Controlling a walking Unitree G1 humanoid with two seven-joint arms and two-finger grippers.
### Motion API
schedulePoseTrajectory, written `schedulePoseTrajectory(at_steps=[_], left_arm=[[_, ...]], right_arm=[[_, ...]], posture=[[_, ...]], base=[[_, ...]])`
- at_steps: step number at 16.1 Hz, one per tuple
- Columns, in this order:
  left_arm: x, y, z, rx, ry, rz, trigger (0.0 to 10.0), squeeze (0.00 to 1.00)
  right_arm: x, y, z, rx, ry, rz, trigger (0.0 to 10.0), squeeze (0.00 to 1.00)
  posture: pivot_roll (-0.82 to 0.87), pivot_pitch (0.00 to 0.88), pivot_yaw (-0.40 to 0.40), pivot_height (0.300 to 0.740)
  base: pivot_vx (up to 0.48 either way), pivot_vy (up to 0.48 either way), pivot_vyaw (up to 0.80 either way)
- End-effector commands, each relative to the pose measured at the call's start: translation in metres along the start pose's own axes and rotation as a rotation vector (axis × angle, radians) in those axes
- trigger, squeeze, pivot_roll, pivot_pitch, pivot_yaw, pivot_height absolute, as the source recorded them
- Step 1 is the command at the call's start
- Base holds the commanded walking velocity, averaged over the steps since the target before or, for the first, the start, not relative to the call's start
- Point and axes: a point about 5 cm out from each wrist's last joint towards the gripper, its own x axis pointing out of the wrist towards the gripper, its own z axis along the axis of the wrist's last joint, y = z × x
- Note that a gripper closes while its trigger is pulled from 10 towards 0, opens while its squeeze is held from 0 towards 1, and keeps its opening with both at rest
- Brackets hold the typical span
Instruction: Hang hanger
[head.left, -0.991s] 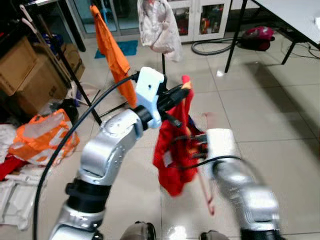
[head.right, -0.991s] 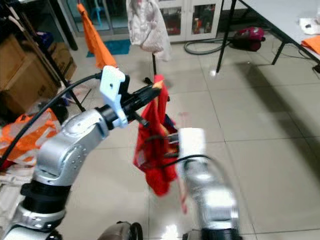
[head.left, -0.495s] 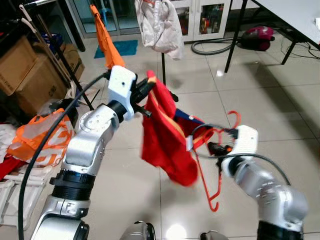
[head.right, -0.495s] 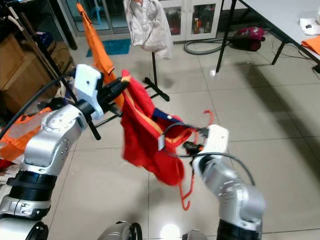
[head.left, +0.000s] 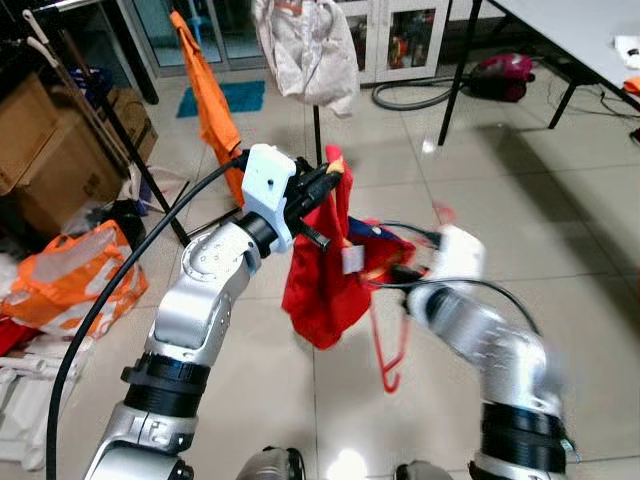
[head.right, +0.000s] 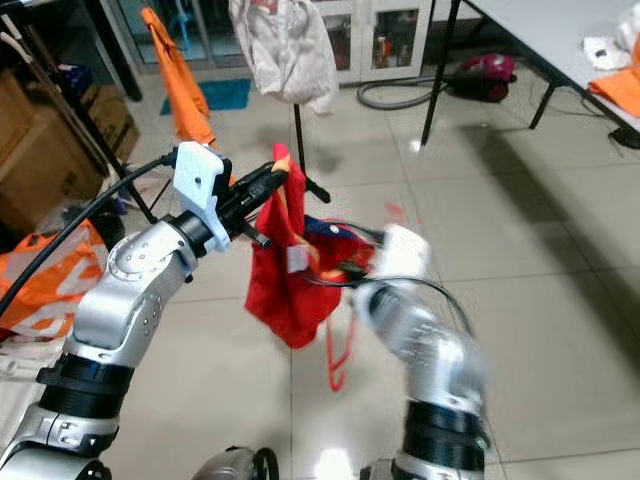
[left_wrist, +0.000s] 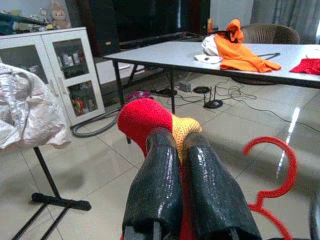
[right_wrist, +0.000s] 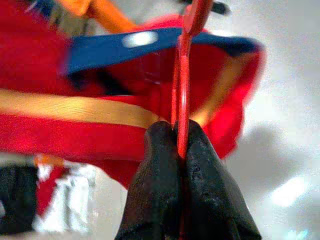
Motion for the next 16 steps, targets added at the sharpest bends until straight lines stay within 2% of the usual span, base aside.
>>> schedulePoseTrajectory(at_steps=[1,2,3,4,5,7,9,11,14,16], left_arm=[[0.0,0.009,0.012,0.047,-0.045,0.025,10.0,0.0],[-0.001,0.012,0.013,0.053,-0.045,0.03,10.0,0.0],[-0.001,0.013,0.014,0.054,-0.045,0.031,10.0,0.0],[-0.002,0.016,0.014,0.057,-0.044,0.041,10.0,0.0],[-0.002,0.016,0.013,0.058,-0.043,0.042,10.0,0.0],[-0.003,0.015,0.012,0.057,-0.041,0.033,10.0,0.0],[-0.003,0.011,0.009,0.051,-0.036,0.011,10.0,0.0],[-0.003,0.007,0.007,0.043,-0.042,-0.015,10.0,0.0],[-0.004,0.002,0.002,0.064,-0.036,-0.06,10.0,0.0],[-0.006,-0.002,-0.003,0.078,-0.024,-0.091,10.0,0.0]], right_arm=[[0.001,0.003,0.002,-0.066,-0.007,0.01,10.0,0.0],[-0.001,0.0,0.006,-0.251,-0.036,-0.011,10.0,0.0],[-0.001,0.0,0.007,-0.318,-0.045,-0.016,10.0,0.0],[-0.002,-0.002,0.008,-0.477,-0.066,-0.043,10.0,0.0],[-0.002,-0.003,0.008,-0.484,-0.07,-0.05,10.0,0.0],[0.0,-0.006,0.01,-0.417,-0.09,-0.062,10.0,0.0],[0.003,-0.006,0.015,-0.27,-0.108,-0.035,10.0,0.0],[0.008,-0.008,0.02,-0.028,-0.125,0.001,10.0,0.0],[0.017,-0.015,0.023,0.24,-0.14,0.015,10.0,0.0],[0.02,-0.014,0.027,0.345,-0.154,0.02,10.0,0.0]], posture=[[-0.05,0.08,0.068,0.74],[-0.05,0.079,0.066,0.74],[-0.05,0.079,0.066,0.74],[-0.06,0.076,0.067,0.74],[-0.06,0.076,0.067,0.74],[-0.06,0.073,0.069,0.74],[-0.05,0.073,0.072,0.74],[-0.05,0.075,0.076,0.74],[-0.05,0.075,0.079,0.74],[-0.05,0.074,0.08,0.74]], base=[[0.0,0.0,0.0],[0.0,0.0,0.0],[0.0,0.0,0.0],[0.0,0.0,0.0],[0.0,0.0,0.0],[0.0,0.0,0.0],[0.0,0.0,0.0],[0.0,0.0,0.0],[0.0,0.0,0.0],[0.0,0.0,0.0]])
